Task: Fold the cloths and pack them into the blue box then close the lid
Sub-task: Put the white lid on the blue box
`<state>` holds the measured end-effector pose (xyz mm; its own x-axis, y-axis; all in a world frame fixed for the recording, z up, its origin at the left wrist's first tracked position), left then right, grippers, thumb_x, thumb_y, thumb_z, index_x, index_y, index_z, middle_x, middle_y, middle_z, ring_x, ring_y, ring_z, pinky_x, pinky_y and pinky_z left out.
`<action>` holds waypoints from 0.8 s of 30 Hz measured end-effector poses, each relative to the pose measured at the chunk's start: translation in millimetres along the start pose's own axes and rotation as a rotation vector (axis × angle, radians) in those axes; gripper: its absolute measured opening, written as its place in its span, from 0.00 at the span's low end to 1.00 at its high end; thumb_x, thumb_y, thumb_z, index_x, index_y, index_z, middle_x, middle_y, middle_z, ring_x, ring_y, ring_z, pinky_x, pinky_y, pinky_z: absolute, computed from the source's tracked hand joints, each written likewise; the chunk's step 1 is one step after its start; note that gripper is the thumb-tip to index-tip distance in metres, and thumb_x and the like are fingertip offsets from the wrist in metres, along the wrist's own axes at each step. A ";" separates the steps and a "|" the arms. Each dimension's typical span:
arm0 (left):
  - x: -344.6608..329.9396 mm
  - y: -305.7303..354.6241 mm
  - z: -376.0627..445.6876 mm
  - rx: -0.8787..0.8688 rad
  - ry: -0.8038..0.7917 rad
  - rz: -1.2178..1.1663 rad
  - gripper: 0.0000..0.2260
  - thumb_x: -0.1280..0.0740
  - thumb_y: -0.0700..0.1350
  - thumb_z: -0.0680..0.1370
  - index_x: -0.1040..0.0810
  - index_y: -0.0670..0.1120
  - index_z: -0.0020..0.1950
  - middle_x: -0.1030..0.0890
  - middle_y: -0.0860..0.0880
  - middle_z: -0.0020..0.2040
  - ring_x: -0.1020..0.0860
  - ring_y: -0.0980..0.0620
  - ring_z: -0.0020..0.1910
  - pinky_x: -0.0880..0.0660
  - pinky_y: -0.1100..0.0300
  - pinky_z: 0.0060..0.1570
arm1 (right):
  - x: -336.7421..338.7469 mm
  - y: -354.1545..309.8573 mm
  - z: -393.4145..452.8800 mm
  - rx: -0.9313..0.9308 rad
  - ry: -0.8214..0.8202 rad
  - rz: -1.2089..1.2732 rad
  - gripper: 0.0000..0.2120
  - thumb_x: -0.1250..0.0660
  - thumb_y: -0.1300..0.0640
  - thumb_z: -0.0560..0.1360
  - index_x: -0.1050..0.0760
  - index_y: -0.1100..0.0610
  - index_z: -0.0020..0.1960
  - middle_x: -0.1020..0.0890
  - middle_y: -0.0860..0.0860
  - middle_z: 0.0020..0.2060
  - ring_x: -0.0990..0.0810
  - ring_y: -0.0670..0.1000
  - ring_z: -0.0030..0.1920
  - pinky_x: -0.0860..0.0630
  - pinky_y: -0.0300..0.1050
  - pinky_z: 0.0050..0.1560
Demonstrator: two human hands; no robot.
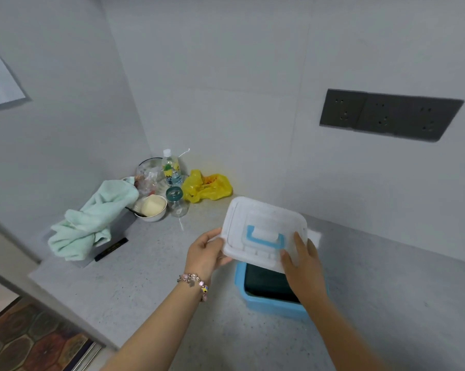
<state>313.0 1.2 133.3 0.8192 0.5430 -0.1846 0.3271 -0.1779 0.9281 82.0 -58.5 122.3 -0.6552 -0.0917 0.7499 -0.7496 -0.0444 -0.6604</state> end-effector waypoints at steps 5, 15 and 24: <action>-1.5 -30.3 -2.2 -0.007 0.080 0.234 0.07 0.29 0.41 0.74 0.22 0.42 0.50 0.17 0.43 0.44 0.18 0.47 0.41 0.19 0.52 0.41 | -1.0 33.5 -9.9 -0.054 -0.012 -0.107 0.28 0.48 0.45 0.80 0.52 0.49 0.77 0.48 0.55 0.76 0.43 0.58 0.73 0.43 0.52 0.72; -9.1 -77.3 1.9 -0.015 0.135 0.663 0.08 0.26 0.46 0.71 0.22 0.45 0.45 0.21 0.50 0.42 0.23 0.51 0.44 0.29 0.63 0.45 | -8.7 79.4 -23.1 -0.147 -0.021 -0.219 0.28 0.47 0.44 0.79 0.51 0.46 0.76 0.46 0.49 0.76 0.47 0.56 0.73 0.48 0.53 0.73; -17.7 -90.5 10.6 0.016 0.100 0.799 0.08 0.29 0.46 0.73 0.27 0.47 0.44 0.24 0.53 0.38 0.27 0.57 0.35 0.34 0.66 0.30 | -21.2 94.5 -24.0 -0.190 -0.086 -0.178 0.28 0.47 0.46 0.80 0.53 0.48 0.77 0.47 0.51 0.76 0.48 0.56 0.74 0.40 0.53 0.72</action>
<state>273.9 -1.0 49.3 0.7623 0.3178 0.5638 -0.3327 -0.5548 0.7626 22.8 -36.8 45.0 -0.5071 -0.1838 0.8420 -0.8618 0.1189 -0.4931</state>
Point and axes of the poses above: each hand's wrist, its own z-axis towards the middle knuckle, its own x-axis out of the back of the hand, y = z × x, the point moved 10 cm from there along z, towards the middle knuckle
